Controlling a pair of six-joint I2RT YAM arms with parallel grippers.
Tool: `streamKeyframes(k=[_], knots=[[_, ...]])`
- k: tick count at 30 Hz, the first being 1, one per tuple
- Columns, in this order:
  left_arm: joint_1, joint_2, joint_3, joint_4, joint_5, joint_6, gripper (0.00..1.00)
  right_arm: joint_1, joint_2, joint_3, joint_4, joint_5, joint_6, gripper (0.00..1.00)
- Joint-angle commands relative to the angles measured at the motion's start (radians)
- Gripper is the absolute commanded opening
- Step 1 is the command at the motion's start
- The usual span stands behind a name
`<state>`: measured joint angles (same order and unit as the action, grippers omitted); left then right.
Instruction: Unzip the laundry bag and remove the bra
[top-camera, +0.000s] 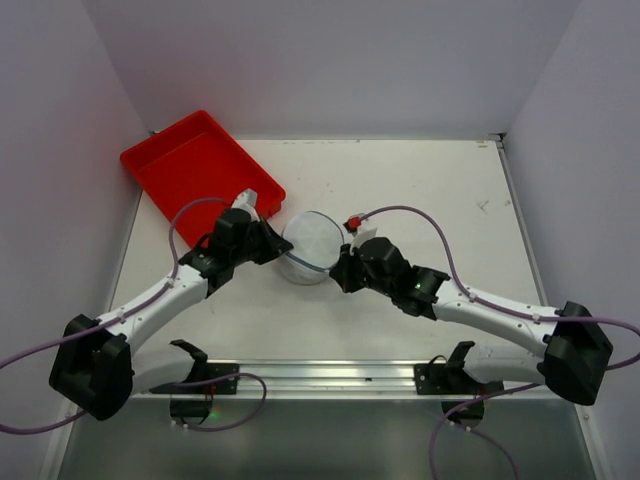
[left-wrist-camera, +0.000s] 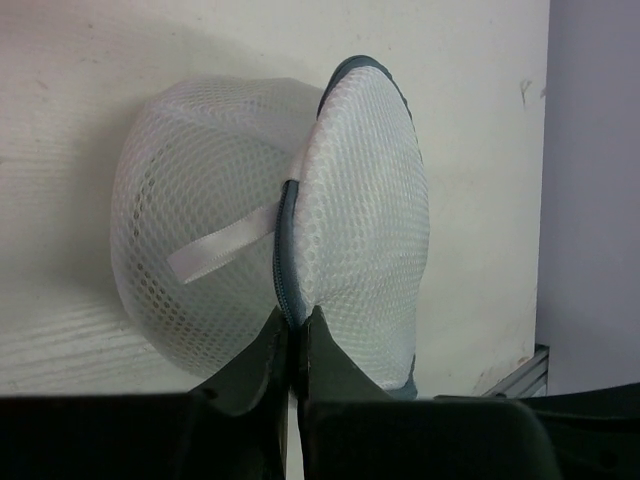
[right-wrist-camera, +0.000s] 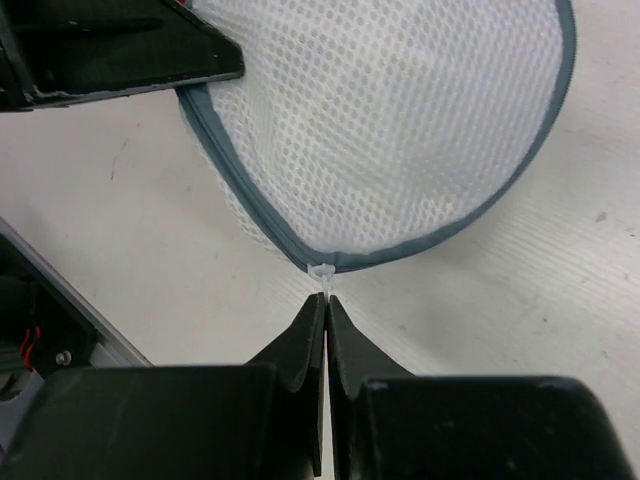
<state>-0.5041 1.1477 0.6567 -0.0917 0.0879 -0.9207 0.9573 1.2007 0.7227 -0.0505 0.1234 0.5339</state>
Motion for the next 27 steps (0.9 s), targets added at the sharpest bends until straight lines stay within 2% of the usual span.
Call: streamKeyframes(k=[1, 4, 7, 8, 10, 11, 14, 19, 22, 24, 27], knots=[[0.061, 0.040, 0.072, 0.038, 0.076, 0.172, 0.00, -0.037, -0.047, -0.006, -0.107, 0.051, -0.046, 0.00], [0.124, 0.093, 0.106, 0.044, 0.201, 0.255, 0.00, -0.052, -0.067, -0.008, -0.114, 0.007, -0.069, 0.00], [0.154, 0.159, 0.167, 0.040, 0.304, 0.336, 0.14, -0.043, -0.073, -0.003, -0.046, -0.115, -0.101, 0.00], [0.162, 0.191, 0.184, 0.029, 0.325, 0.350, 0.27, -0.035, -0.069, -0.005, -0.013, -0.146, -0.104, 0.00], [0.167, 0.214, 0.214, -0.002, 0.340, 0.342, 0.43, -0.014, -0.027, 0.024, 0.044, -0.171, -0.103, 0.00], [0.168, 0.221, 0.218, -0.008, 0.342, 0.330, 0.67, -0.006, -0.006, 0.046, 0.044, -0.172, -0.103, 0.00], [0.170, 0.176, 0.201, -0.040, 0.306, 0.270, 1.00, 0.012, 0.100, 0.121, 0.119, -0.169, -0.084, 0.00], [0.167, -0.004, 0.107, -0.095, 0.106, 0.080, 1.00, 0.020, 0.233, 0.222, 0.212, -0.202, -0.023, 0.00], [0.156, -0.132, -0.021, -0.069, 0.060, -0.021, 0.97, 0.021, 0.292, 0.256, 0.235, -0.203, -0.014, 0.00], [0.147, -0.175, -0.058, -0.048, 0.072, -0.053, 0.93, 0.020, 0.316, 0.264, 0.233, -0.205, -0.015, 0.00], [0.119, -0.160, -0.083, -0.014, 0.125, -0.078, 0.86, 0.021, 0.324, 0.250, 0.235, -0.200, -0.015, 0.00]])
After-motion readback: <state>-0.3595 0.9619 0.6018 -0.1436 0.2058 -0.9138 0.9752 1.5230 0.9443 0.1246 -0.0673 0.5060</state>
